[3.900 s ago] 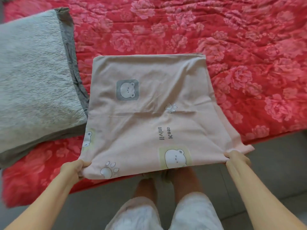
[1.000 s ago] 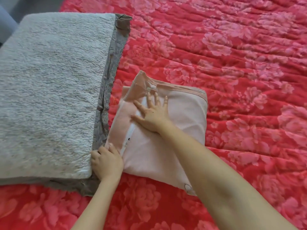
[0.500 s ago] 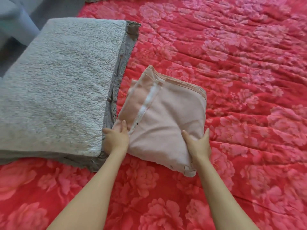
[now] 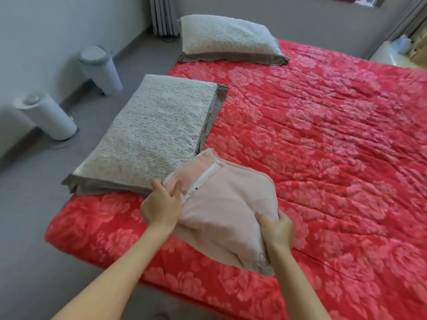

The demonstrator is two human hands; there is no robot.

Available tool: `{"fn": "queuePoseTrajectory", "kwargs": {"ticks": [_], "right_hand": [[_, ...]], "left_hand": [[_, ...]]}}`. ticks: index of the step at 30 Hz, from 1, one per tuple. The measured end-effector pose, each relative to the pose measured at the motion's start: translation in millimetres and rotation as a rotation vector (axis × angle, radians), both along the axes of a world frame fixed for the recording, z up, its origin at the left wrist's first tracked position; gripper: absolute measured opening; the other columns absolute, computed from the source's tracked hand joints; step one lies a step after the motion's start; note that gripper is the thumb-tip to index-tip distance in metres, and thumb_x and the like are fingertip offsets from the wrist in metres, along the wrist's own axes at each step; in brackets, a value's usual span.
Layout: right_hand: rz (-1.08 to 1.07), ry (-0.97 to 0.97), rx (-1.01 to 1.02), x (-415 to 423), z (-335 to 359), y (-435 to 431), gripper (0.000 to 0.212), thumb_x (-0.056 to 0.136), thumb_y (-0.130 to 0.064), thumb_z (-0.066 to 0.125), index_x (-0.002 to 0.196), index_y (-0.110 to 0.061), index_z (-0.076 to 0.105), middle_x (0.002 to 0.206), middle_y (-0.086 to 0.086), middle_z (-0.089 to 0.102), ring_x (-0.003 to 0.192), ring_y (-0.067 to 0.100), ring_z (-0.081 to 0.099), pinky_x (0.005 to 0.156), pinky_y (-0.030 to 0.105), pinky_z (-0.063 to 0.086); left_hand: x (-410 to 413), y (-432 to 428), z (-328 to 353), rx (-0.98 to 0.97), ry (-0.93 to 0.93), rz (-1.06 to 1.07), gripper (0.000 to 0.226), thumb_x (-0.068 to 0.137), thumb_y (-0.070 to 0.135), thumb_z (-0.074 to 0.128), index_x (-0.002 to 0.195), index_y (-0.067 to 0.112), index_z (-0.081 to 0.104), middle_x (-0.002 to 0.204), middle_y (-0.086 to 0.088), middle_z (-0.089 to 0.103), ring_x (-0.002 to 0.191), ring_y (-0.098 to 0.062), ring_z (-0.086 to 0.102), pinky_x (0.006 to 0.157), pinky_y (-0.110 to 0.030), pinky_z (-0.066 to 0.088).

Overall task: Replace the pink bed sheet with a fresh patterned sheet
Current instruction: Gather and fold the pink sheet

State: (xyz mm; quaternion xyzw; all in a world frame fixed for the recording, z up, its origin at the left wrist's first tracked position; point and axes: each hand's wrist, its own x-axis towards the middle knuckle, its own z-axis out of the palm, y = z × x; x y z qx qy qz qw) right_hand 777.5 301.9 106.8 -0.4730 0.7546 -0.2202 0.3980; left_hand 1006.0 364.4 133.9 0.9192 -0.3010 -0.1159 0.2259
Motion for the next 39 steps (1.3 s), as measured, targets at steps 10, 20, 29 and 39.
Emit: {"fn": "queuePoseTrajectory", "kwargs": {"ticks": [10,20,29,39], "right_hand": [[0.274,0.004,-0.190,223.6,136.8,145.4,0.040,0.064,-0.047,0.064,0.091,-0.016,0.064,0.088,0.003,0.068,0.084,0.030,0.063,0.068,0.036,0.049],[0.434,-0.071,-0.265,484.1,201.4,285.7,0.047,0.075,-0.039,0.070,0.114,-0.013,0.064,0.107,0.006,0.067,0.099,0.027,0.060,0.074,0.031,0.040],[0.470,-0.095,-0.281,671.7,217.3,247.0,0.030,0.076,-0.033,0.072,0.092,-0.008,0.068,0.086,0.009,0.065,0.085,0.028,0.059,0.079,0.037,0.047],[0.386,-0.249,-0.306,914.3,223.9,99.5,0.069,0.083,-0.036,0.066,0.140,-0.008,0.038,0.137,0.013,0.049,0.125,0.033,0.046,0.098,0.037,0.036]], "left_hand": [[197.0,213.3,122.6,-0.157,-0.091,0.131,0.037,0.094,0.036,0.049,0.109,0.002,0.042,0.093,-0.026,0.065,0.086,-0.044,0.061,0.063,-0.037,0.030],[438.2,389.9,191.9,-0.175,-0.211,0.192,0.031,0.096,0.028,0.047,0.115,0.005,0.042,0.090,-0.022,0.067,0.082,-0.041,0.062,0.059,-0.036,0.034],[625.9,347.2,224.9,-0.258,-0.248,0.201,0.050,0.095,0.032,0.047,0.136,0.008,0.032,0.099,-0.019,0.066,0.090,-0.039,0.062,0.069,-0.039,0.045],[854.5,196.9,258.7,-0.359,-0.456,0.171,0.062,0.094,0.053,0.032,0.137,0.009,0.031,0.081,-0.016,0.067,0.071,-0.036,0.064,0.057,-0.029,0.038]]}}
